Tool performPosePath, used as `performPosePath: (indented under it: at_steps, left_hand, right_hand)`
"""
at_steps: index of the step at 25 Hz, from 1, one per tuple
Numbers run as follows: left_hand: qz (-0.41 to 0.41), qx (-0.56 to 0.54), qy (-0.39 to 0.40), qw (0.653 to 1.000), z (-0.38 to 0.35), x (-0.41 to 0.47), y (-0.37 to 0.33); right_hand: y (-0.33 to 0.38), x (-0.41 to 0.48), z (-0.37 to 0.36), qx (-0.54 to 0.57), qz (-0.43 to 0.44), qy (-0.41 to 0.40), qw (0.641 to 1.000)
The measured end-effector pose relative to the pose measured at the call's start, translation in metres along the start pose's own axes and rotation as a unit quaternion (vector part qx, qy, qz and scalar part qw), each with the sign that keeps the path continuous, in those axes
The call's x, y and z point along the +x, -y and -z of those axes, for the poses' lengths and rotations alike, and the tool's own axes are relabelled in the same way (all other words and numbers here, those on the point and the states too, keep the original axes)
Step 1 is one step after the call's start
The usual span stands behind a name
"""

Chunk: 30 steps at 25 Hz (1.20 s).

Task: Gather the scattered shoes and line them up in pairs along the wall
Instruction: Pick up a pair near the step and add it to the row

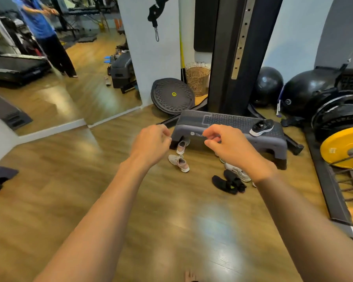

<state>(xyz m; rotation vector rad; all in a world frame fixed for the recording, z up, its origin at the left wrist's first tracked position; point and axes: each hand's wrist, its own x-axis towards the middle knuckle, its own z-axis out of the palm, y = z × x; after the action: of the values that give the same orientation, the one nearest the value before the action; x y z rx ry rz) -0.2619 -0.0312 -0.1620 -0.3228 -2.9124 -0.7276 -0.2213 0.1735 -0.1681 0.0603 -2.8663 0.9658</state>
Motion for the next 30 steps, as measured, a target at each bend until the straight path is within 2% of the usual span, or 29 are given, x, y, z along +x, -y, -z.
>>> performPosePath:
  at_steps: [4,8,12,19,26,30]
  left_hand:
    - [0.007,-0.009,-0.004,1.000,-0.017,0.100,0.050]
    - [0.021,-0.024,0.042,0.999,-0.062,0.205,0.094]
    - [-0.009,-0.069,0.082,0.994,-0.120,0.304,0.116]
    - [0.012,-0.079,0.133,0.988,-0.215,0.442,0.143]
    - [0.070,-0.109,0.121,0.984,-0.406,0.522,0.227]
    - [0.110,-0.156,0.111,0.975,-0.561,0.529,0.315]
  right_hand:
    - [-0.007,0.111,-0.046,-0.007,-0.010,0.028,1.000]
    - [-0.022,0.211,-0.092,-0.016,-0.052,0.062,0.997]
    - [-0.049,0.292,-0.127,-0.023,-0.083,0.053,0.995]
    - [-0.122,0.414,-0.185,0.015,-0.137,0.079,0.987]
    - [-0.257,0.505,-0.327,0.016,-0.173,0.125,0.977]
    - [-0.362,0.532,-0.467,-0.010,-0.188,0.121,0.975]
